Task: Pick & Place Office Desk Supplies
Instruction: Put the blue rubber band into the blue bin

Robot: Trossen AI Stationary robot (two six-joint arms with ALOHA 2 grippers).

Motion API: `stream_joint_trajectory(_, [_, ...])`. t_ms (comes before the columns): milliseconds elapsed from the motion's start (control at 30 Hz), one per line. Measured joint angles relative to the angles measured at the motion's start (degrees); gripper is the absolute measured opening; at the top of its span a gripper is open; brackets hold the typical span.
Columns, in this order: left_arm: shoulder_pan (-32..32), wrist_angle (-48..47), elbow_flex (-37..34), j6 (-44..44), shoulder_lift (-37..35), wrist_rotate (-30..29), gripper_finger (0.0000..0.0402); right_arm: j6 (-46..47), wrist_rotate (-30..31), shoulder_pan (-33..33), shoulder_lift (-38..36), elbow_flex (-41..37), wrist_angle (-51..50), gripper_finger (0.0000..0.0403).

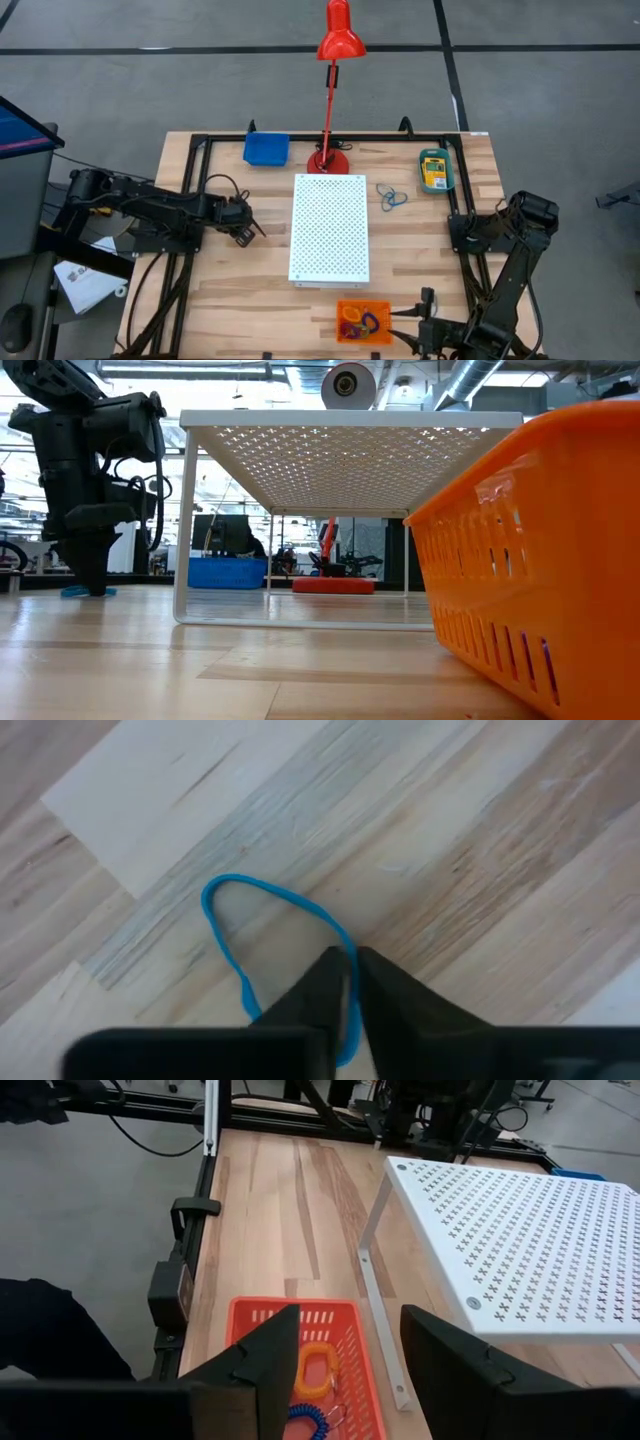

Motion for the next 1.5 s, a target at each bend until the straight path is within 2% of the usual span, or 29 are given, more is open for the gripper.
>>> stream_joint_trajectory(100, [-0.7, 0.5, -0.1, -0.4, 0.1, -0.3, 0.0006, 0.0, 0.0, 0.0, 0.0, 0.0, 0.1, 0.0171])
stream_joint_trajectory(700, [-1.8, -0.2, 0.9, -1.0, 0.2, -1.1, 0.0000, -0.6, -0.9, 0.0, 0.0, 0.0, 0.8, 0.0171])
stream_joint_trajectory(933, [-2.0, -3.8, 6.1, 2.0, 0.4, -0.4, 0.0000, -0.8, -0.9, 0.0, 0.0, 0.0, 0.8, 0.0171])
stream_joint_trajectory(1200, [-1.9, -12.4, 12.7, 3.6, 0.3, -3.6, 0.0000, -0.9, -0.9, 0.0, 0.0, 0.0, 0.8, 0.0171])
stream_joint_trajectory(1500, [0.0, -21.8, 25.3, 9.1, 0.2, -10.0, 0.0000, -0.9, -1.1, 0.0, 0.0, 0.0, 0.8, 0.0171])
